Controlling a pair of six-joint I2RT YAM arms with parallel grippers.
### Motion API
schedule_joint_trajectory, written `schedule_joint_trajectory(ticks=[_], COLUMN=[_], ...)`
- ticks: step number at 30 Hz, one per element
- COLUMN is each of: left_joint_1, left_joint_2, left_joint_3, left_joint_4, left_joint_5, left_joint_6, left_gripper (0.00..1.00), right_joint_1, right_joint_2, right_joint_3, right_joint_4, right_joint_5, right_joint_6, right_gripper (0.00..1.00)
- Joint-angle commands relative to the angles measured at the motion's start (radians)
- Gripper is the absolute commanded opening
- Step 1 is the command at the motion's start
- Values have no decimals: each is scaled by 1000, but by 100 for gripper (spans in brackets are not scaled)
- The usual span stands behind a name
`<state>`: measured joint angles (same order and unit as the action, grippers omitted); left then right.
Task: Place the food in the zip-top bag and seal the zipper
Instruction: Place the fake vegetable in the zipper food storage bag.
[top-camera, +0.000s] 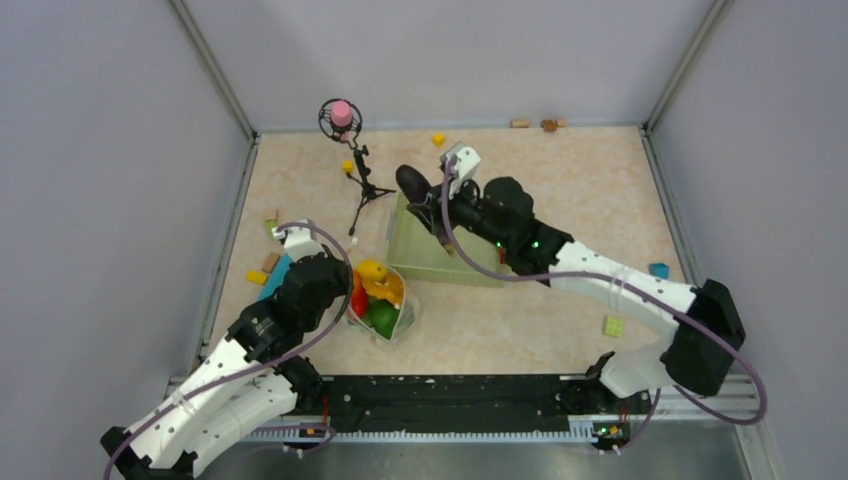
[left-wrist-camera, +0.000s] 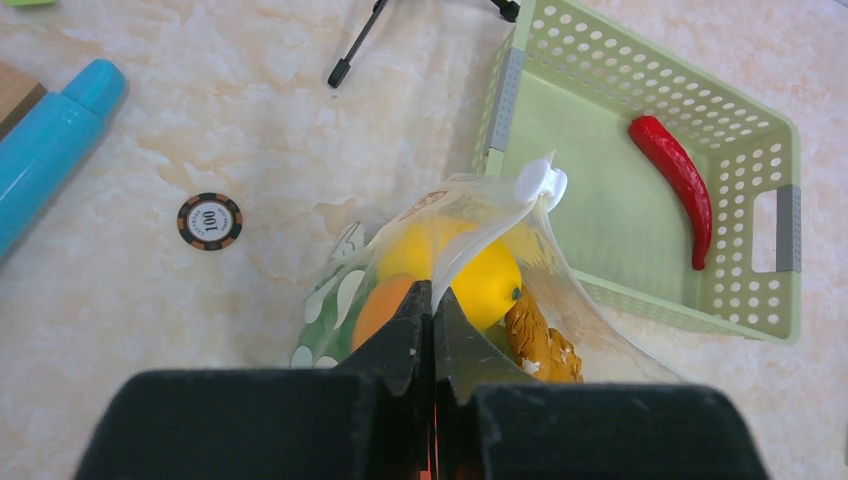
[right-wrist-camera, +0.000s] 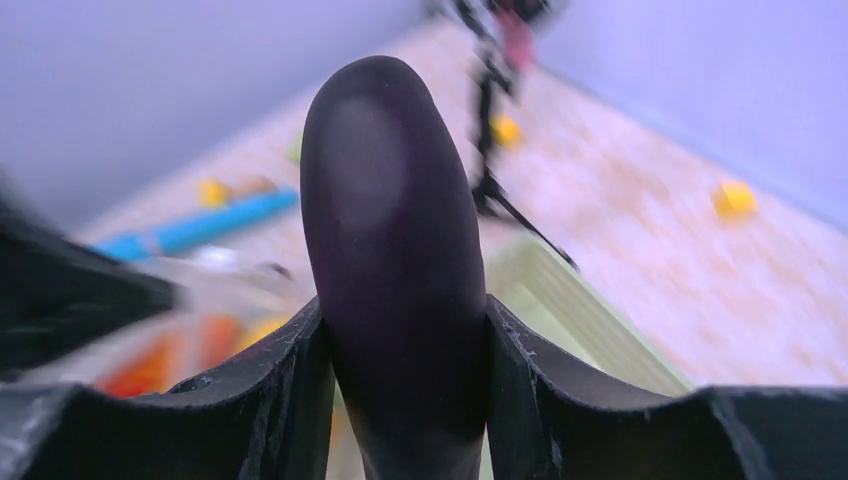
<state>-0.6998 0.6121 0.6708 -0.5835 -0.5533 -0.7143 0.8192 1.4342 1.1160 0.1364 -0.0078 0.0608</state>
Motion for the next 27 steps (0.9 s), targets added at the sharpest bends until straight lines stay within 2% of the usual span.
schedule_joint_trajectory(ticks=[1,3,8,15,22,27], left_joint_1=[5,5,5,5,4,5], left_joint_2=[17,23,10,-36,-67,-70], left_joint_3=[2,6,4,-11,-19,-22], left_joint_4=[18,6,-25,-30,-33,-29], left_joint_5=[-5,-7,-34,-40,-42,-40], left_joint_6=[-53,-74,-121,-139,-151,-154], left_gripper=[0,0,0,0,0,0], right_joint_1=[126,180,302,374,428,458], right_joint_2=[-111,-102,-11,93,148,144], right_joint_3=[-86,-121,-91,-137,-185,-201], right_joint_4=[327,452,572,746,744,670], right_joint_5=[-29,-16,-3,56,149,189], right_joint_6=[91,110,131,218,248,224], right_gripper=[15,13,12,11,11,10])
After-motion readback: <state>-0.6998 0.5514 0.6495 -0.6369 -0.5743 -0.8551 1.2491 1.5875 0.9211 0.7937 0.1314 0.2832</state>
